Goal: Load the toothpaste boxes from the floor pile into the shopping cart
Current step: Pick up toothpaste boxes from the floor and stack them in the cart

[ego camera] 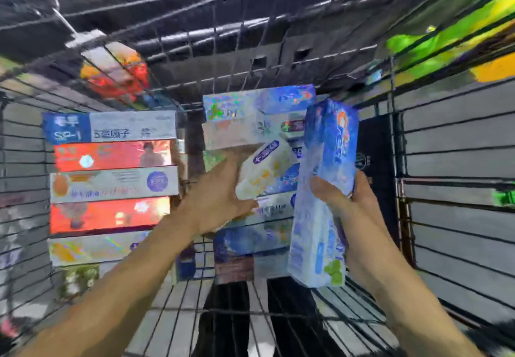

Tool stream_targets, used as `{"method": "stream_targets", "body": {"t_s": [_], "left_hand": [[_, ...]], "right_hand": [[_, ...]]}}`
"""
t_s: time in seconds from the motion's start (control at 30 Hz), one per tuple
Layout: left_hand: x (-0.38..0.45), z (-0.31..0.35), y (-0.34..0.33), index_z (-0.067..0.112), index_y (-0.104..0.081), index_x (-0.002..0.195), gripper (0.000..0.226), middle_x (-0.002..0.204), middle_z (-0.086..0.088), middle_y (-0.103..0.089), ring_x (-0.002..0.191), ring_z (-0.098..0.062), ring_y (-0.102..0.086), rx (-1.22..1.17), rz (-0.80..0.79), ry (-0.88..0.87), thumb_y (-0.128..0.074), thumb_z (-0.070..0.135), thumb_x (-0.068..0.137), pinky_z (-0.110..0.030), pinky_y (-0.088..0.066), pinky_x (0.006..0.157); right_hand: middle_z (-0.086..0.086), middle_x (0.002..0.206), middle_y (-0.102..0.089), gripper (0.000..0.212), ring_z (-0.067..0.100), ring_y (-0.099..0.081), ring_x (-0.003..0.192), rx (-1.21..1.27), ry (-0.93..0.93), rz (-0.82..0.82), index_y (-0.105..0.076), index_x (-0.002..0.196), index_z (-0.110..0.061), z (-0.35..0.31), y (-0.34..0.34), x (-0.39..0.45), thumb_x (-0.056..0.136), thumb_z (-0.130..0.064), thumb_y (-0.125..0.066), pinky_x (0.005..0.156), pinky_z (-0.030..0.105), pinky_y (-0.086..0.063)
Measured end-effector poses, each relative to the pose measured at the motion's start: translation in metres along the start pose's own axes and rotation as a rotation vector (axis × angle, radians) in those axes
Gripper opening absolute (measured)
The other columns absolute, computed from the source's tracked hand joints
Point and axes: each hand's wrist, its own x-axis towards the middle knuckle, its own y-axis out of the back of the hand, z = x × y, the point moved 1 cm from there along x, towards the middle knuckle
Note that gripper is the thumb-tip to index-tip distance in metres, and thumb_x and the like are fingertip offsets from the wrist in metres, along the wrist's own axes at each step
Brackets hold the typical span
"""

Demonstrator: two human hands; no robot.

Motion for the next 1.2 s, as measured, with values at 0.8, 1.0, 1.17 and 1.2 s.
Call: {"method": "stream_targets", "body": {"t_s": [0.8, 1.0, 1.17, 1.2], "left_hand": [[0.044, -0.022, -0.025, 0.011, -0.065, 0.126, 0.038, 0.117, -0.012, -0.064, 0.101, -0.036, -0.057, 0.636, 0.439, -0.483, -0.067, 0.032, 0.094, -0.044, -0.043, 0.078], [0.047, -0.020, -0.027, 0.009, -0.068, 0.124, 0.041, 0.110, -0.012, -0.065, 0.097, -0.035, -0.055, 0.541, 0.446, -0.444, -0.050, 0.036, 0.098, -0.044, -0.046, 0.075], [0.045, -0.023, -0.028, 0.009, -0.070, 0.119, 0.034, 0.105, -0.007, -0.068, 0.097, -0.033, -0.052, 0.582, 0.440, -0.440, -0.055, 0.033, 0.099, -0.042, -0.043, 0.075], [0.043, -0.023, -0.028, 0.009, -0.068, 0.120, 0.031, 0.108, -0.009, -0.065, 0.097, -0.033, -0.051, 0.594, 0.463, -0.418, -0.059, 0.029, 0.099, -0.041, -0.039, 0.075]], "right_hand": [[0.005, 0.111, -0.075, 0.063, 0.026, -0.075, 0.096, 0.006, 0.008, 0.014, -0.058, 0.125, -0.023, -0.009, 0.007, -0.003, 0.069, -0.028, -0.088, 0.076, 0.041, -0.059], [0.003, 0.111, -0.075, 0.061, 0.026, -0.075, 0.098, -0.032, 0.011, 0.007, -0.058, 0.123, -0.025, -0.012, 0.011, -0.003, 0.069, -0.032, -0.087, 0.084, 0.045, -0.059], [0.005, 0.108, -0.075, 0.061, 0.025, -0.075, 0.092, -0.039, 0.020, 0.034, -0.060, 0.120, -0.023, -0.012, 0.014, -0.001, 0.064, -0.032, -0.084, 0.077, 0.041, -0.059], [0.005, 0.108, -0.075, 0.062, 0.024, -0.075, 0.091, -0.042, 0.023, 0.038, -0.060, 0.120, -0.023, -0.012, 0.014, 0.000, 0.063, -0.031, -0.085, 0.077, 0.041, -0.059]]}}
